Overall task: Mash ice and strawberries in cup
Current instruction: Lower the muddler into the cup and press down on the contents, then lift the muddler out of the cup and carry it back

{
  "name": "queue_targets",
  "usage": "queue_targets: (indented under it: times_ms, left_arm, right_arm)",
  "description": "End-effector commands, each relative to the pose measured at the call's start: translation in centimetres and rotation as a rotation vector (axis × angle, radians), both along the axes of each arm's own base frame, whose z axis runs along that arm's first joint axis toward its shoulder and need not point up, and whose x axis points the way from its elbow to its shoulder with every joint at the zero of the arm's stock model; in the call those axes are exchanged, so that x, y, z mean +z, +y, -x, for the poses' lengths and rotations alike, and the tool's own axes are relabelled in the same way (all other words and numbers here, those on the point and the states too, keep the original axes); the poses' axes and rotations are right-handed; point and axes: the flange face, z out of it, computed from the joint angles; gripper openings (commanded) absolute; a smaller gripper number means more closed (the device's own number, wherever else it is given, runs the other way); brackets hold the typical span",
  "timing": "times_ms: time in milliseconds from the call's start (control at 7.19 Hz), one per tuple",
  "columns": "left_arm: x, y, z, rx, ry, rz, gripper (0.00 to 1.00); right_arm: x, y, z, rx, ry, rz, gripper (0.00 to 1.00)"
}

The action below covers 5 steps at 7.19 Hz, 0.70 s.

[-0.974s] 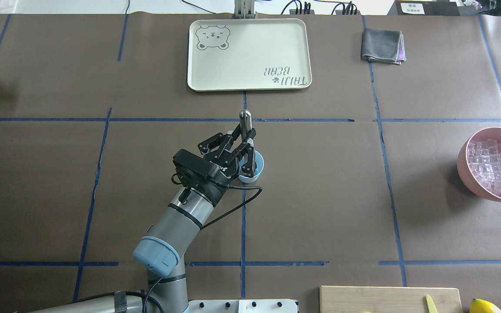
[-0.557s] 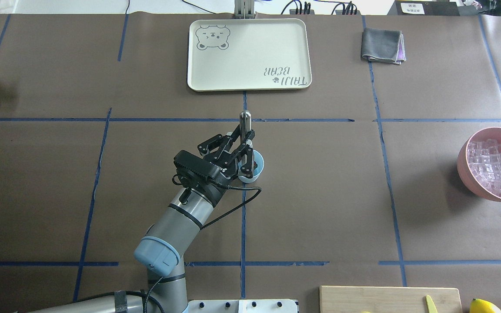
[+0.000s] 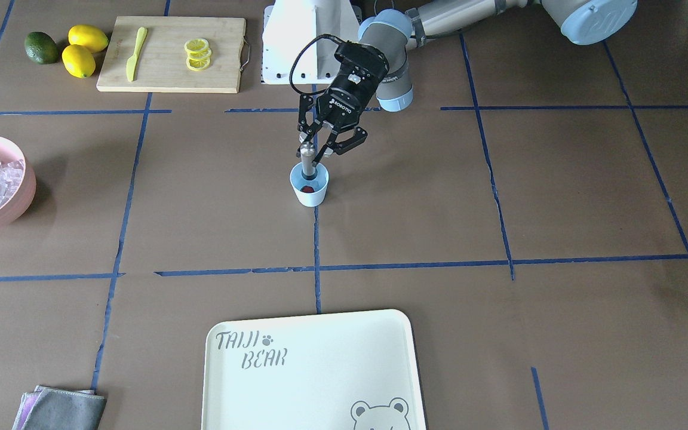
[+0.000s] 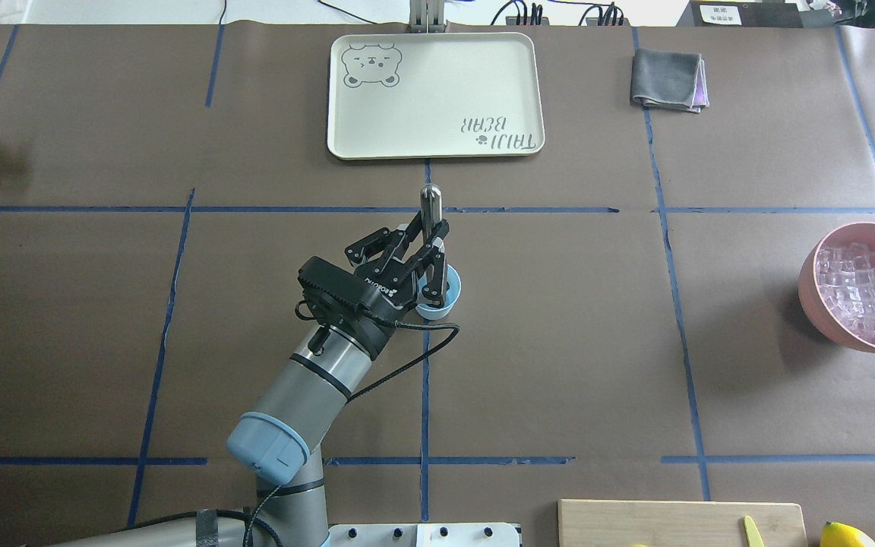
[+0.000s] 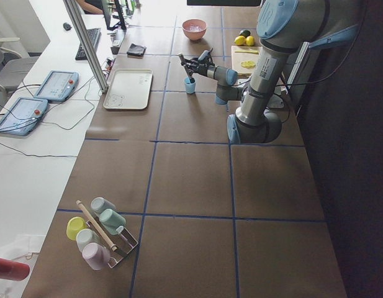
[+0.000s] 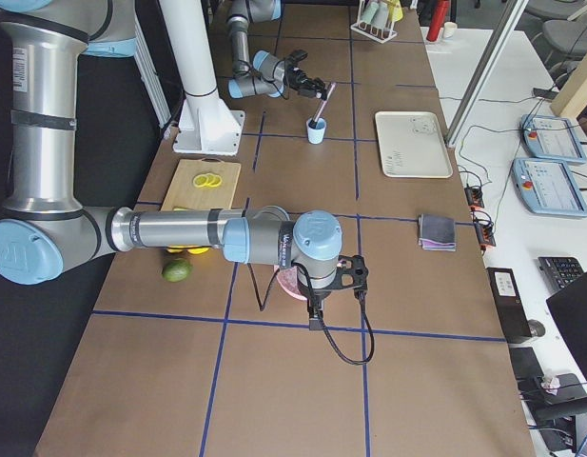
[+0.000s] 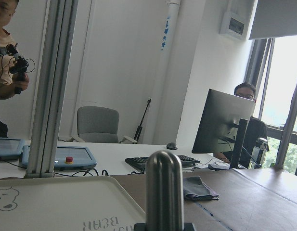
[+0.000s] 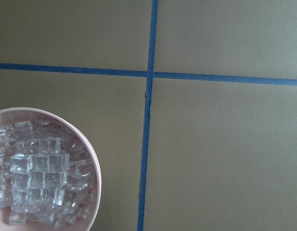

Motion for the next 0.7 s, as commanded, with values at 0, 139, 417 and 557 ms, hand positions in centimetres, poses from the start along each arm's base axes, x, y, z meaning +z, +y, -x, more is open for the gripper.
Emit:
queue_targets:
  times_ms: [0, 139, 417, 557]
  left_arm:
    - [-1.5, -0.8, 2.5, -0.002, 0.037, -0.025, 0.0]
    - [-2.6, -1.5, 4.1, -0.003, 0.058, -0.043, 0.0]
    - [-5.7, -2.7, 9.8, -0.003, 0.066, -0.073, 0.0]
    - [-6.2, -4.1, 11.4, 0.006, 0.086, -0.061, 0.0]
  right_arm:
    - [0.1, 0.2, 0.0, -0.001, 0.0, 0.003, 0.99]
    - [0.5, 0.1, 0.0, 0.0, -0.001, 0.011, 0.99]
    - [0.6, -0.1, 0.1, -0.001, -0.001, 0.011, 0.99]
    - [0.4, -0.3, 0.1, 0.001, 0.0, 0.006, 0.99]
